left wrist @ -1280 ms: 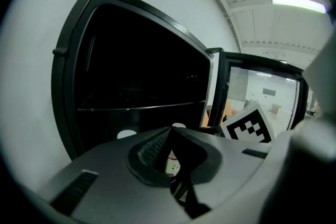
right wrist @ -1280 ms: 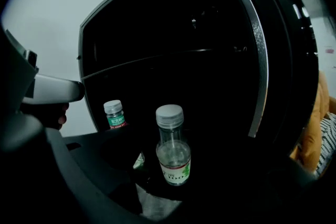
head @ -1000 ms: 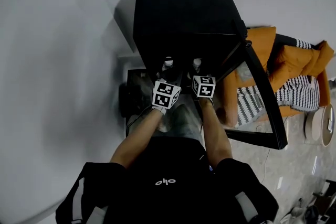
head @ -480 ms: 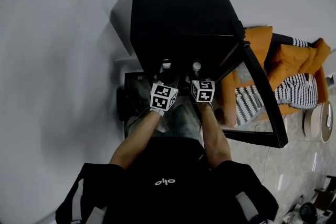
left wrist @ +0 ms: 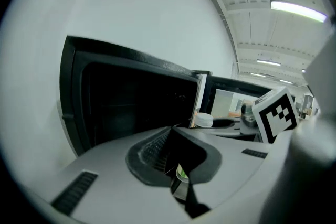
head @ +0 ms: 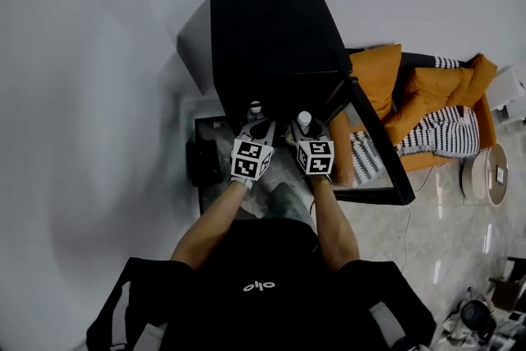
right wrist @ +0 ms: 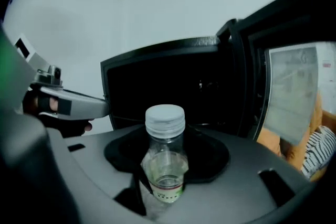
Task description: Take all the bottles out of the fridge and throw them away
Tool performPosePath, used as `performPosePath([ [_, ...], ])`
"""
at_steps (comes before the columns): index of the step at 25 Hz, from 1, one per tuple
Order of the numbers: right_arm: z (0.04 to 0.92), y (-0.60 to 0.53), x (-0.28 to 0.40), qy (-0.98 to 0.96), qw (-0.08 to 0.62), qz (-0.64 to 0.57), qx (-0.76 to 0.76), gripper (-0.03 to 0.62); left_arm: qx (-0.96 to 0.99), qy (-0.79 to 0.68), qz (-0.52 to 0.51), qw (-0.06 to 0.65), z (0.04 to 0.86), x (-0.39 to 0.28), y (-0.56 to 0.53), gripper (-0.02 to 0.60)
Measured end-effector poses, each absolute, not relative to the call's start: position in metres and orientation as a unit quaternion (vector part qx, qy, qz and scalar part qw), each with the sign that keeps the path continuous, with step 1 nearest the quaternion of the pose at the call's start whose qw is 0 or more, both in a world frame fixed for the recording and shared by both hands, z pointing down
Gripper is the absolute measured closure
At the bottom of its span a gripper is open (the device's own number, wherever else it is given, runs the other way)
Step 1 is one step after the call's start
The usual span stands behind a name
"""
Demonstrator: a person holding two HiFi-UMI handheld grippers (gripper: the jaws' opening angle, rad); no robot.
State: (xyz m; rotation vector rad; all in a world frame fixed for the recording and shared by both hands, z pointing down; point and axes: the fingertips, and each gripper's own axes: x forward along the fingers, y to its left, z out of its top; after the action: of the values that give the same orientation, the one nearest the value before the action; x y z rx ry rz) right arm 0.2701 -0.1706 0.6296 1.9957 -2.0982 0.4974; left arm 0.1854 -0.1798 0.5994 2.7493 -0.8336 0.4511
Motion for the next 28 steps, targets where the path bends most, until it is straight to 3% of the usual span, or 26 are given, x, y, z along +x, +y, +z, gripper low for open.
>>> performPosePath([
  [7,0.529,-0.157,0.271,-0.712,0.089,0.151,0.68,0.395,0.94,-0.284,0.15,0.113,0.523,0.185,-0.168,0.575],
  [15,0.494,-0.166,0.252,-0.728,0.085,0.138,0.666,0.395,0.93,-0.32,0.138,0.115,0.5,0.155,-0.18,0.575],
  [21,0.49,-0.185,0.206,-0.765,0.089,0.134,0.624,0.395,0.911,-0.372,0.13,0.121,0.496,0.108,-0.193,0.575],
  [28,0.49,-0.215,0.104,-0.832,0.103,0.124,0.53,0.395,0.862,-0.475,0.113,0.135,0.495,0.008,-0.204,0.575],
])
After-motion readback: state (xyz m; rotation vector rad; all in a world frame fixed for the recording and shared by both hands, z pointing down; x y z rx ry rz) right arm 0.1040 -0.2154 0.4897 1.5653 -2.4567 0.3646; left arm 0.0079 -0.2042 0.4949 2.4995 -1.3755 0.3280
